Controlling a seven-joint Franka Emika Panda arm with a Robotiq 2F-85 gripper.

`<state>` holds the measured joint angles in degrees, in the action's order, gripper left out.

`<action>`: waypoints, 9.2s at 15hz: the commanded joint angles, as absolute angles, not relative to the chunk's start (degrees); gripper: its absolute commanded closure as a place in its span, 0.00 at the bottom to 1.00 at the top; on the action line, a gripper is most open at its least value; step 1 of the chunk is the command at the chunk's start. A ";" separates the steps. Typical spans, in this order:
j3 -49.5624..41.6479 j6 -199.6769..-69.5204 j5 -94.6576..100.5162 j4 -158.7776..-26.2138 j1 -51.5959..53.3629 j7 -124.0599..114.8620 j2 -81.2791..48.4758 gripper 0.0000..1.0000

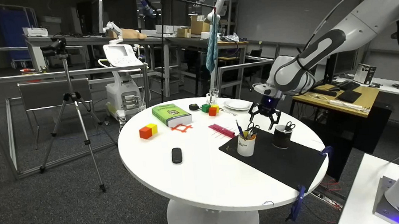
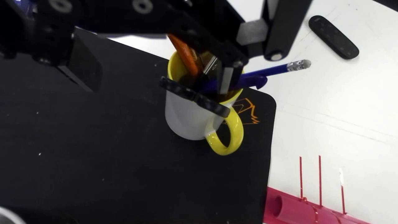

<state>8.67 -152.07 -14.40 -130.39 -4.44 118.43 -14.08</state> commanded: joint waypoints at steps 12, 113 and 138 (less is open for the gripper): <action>11.31 -152.52 -18.06 -128.65 -6.59 126.15 -17.07 0.00; -3.56 -133.21 20.96 -138.54 -4.51 84.84 9.59 0.97; -3.39 -147.35 21.39 -138.21 -5.06 88.23 -5.91 0.97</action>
